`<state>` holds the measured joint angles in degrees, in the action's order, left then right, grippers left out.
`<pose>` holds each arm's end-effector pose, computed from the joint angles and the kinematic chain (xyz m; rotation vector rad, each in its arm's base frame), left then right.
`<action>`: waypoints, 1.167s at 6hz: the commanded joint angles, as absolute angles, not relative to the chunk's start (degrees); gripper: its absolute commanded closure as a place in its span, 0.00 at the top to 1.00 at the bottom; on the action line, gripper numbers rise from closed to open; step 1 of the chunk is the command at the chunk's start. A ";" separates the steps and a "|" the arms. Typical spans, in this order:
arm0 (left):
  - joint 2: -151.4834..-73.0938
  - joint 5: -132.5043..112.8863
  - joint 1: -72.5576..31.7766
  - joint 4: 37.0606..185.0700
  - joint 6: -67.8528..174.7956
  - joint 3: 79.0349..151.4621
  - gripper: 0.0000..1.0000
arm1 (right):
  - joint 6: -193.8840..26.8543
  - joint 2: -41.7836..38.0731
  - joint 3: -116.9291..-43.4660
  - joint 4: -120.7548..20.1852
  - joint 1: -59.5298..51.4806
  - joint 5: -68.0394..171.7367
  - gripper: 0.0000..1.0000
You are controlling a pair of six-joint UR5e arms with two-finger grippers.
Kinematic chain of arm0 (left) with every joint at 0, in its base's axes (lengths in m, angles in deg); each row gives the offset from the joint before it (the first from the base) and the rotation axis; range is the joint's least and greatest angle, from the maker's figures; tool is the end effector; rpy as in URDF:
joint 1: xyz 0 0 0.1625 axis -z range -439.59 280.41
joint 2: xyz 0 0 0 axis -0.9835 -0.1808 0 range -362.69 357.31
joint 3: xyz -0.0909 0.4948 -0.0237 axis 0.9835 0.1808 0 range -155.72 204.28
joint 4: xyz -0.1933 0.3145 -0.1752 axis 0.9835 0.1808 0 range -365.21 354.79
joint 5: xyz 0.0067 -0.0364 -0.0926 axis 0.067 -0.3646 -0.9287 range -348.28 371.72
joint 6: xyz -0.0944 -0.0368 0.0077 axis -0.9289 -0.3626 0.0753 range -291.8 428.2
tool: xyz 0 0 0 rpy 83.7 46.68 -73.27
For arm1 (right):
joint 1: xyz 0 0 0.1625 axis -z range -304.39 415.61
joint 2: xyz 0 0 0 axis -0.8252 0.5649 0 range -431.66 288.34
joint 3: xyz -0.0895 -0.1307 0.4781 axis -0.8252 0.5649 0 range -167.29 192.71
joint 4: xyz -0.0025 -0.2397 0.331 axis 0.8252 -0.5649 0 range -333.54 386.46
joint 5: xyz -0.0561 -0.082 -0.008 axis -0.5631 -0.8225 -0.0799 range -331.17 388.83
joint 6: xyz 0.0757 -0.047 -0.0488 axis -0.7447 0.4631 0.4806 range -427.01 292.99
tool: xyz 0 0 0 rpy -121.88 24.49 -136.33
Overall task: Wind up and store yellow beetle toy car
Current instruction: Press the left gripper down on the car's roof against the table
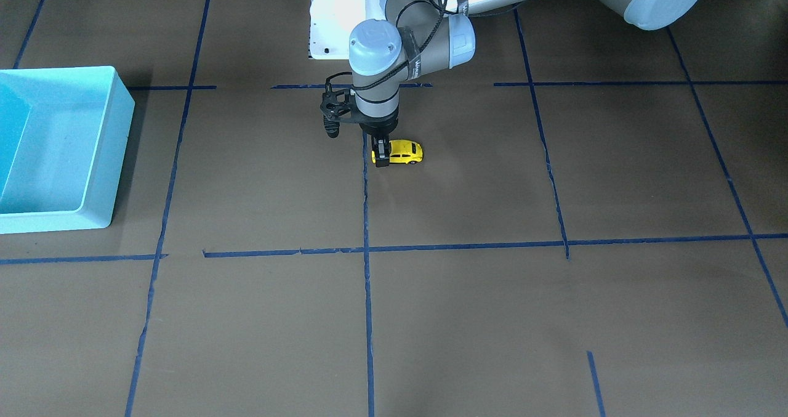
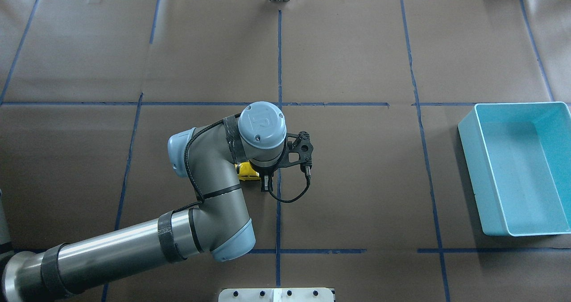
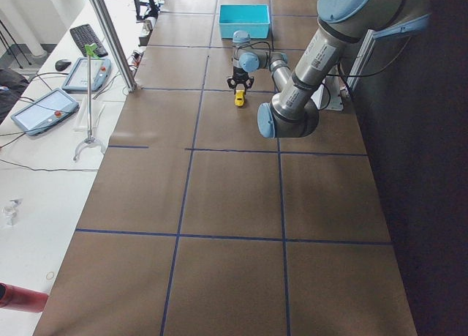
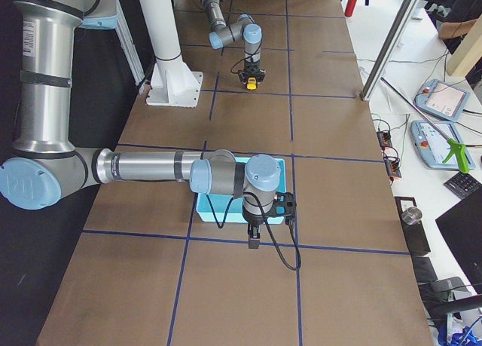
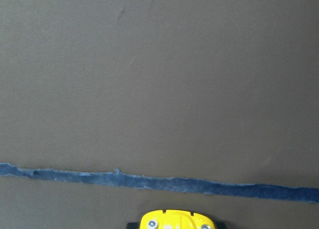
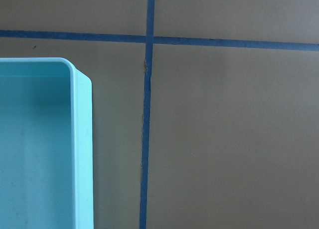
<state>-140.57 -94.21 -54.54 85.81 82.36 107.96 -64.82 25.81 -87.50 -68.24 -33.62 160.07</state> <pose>0.6821 -0.4350 0.2486 0.6051 0.6083 1.4067 0.0607 -0.4181 0.7232 -0.0240 -0.7202 -0.0374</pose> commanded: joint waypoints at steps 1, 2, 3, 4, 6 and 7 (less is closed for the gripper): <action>-140.42 -95.85 -52.70 88.45 82.88 108.57 0.02 | -64.82 25.81 -87.31 -68.28 -33.60 160.05 1.00; -138.85 -95.85 -52.60 94.39 82.79 108.48 0.02 | -64.82 25.81 -87.31 -68.28 -33.60 160.05 1.00; -138.14 -95.77 -52.43 97.67 82.88 108.39 0.01 | -64.82 25.81 -87.48 -68.28 -33.60 160.13 1.00; -138.13 -95.77 -52.43 98.05 82.97 108.39 0.01 | -64.82 25.81 -87.57 -68.28 -33.69 160.14 1.00; -136.56 -95.85 -51.72 104.71 82.79 107.78 0.01 | -64.82 25.81 -87.40 -68.28 -33.69 160.13 1.00; -135.42 -95.85 -51.72 106.65 82.62 107.86 0.01 | -64.82 25.81 -87.31 -68.28 -33.69 160.05 1.00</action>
<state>-136.50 -95.83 -51.77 104.51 82.77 107.87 -64.82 25.81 -87.37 -68.27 -33.67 160.10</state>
